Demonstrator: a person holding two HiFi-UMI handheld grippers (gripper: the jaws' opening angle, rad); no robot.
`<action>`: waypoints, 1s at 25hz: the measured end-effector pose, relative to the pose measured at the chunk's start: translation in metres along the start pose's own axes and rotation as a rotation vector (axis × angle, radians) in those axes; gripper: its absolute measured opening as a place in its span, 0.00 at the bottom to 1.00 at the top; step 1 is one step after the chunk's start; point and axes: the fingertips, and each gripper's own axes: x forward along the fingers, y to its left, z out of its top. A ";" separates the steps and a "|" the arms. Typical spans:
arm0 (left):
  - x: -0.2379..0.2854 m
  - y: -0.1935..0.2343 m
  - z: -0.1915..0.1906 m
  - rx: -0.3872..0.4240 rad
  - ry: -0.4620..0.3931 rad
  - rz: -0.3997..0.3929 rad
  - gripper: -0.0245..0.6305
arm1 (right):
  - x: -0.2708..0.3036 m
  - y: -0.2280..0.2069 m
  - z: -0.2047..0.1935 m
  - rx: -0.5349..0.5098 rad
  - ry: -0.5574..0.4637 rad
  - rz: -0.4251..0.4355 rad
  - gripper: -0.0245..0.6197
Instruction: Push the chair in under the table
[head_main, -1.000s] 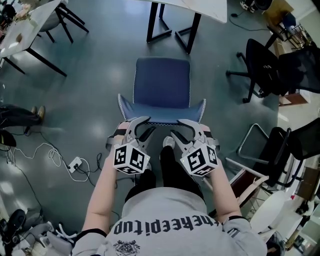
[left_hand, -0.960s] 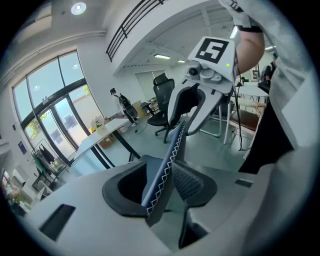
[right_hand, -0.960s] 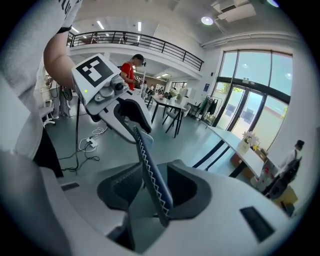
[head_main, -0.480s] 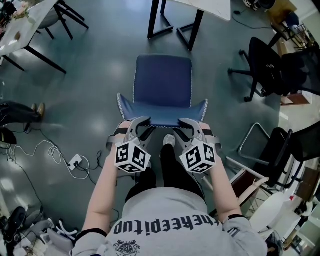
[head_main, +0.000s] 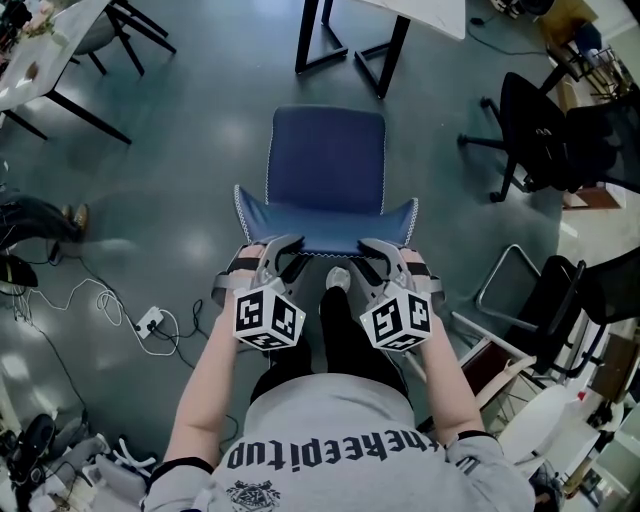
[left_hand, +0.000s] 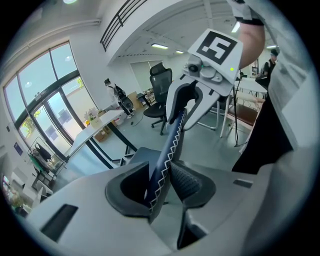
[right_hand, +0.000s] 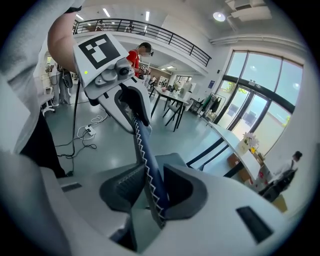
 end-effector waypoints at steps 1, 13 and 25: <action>0.001 0.001 0.003 0.008 -0.002 0.003 0.25 | -0.001 -0.003 -0.001 0.002 -0.001 -0.005 0.23; 0.018 0.035 0.006 0.015 0.015 -0.004 0.25 | 0.015 -0.034 0.005 -0.001 -0.029 -0.035 0.22; 0.041 0.075 0.011 0.020 0.007 0.007 0.26 | 0.036 -0.073 0.009 -0.014 -0.043 -0.038 0.21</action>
